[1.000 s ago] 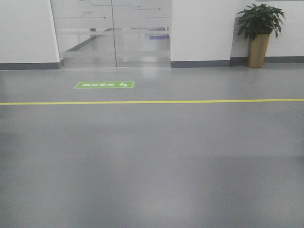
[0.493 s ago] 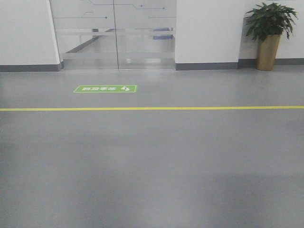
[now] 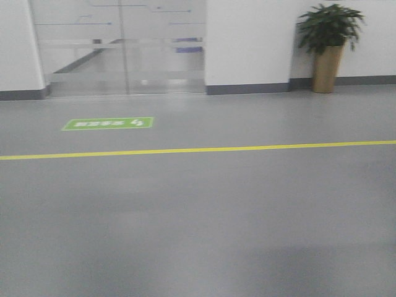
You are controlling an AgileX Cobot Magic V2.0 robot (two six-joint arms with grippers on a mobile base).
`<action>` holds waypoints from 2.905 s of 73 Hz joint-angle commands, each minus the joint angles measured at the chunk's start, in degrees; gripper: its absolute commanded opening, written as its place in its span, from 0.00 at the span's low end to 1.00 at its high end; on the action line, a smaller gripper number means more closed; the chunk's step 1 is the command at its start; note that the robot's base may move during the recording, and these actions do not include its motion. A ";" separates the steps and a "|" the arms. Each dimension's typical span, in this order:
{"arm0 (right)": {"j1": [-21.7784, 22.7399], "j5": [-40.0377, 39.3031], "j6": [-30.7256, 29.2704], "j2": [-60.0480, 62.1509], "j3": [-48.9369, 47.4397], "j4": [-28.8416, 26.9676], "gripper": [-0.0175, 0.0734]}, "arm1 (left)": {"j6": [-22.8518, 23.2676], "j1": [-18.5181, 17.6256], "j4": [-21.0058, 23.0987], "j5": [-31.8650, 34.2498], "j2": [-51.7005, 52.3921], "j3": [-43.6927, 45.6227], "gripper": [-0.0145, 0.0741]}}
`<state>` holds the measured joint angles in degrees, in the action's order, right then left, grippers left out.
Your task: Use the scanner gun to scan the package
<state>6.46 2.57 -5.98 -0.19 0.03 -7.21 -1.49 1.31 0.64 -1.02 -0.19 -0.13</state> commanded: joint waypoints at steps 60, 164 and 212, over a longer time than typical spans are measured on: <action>0.22 -0.92 -0.17 0.19 -0.03 -0.03 0.02 | -0.08 0.09 0.31 1.02 0.19 0.13 0.04; 0.22 -0.92 -0.17 0.19 -0.03 -0.03 0.02 | -0.08 0.09 0.31 1.02 0.19 0.13 0.04; 0.22 -0.92 -0.17 0.19 -0.03 -0.03 0.02 | -0.08 0.09 0.31 1.02 0.19 0.13 0.04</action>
<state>6.46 2.57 -5.98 -0.19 0.03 -7.21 -1.49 1.31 0.64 -1.02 -0.19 -0.13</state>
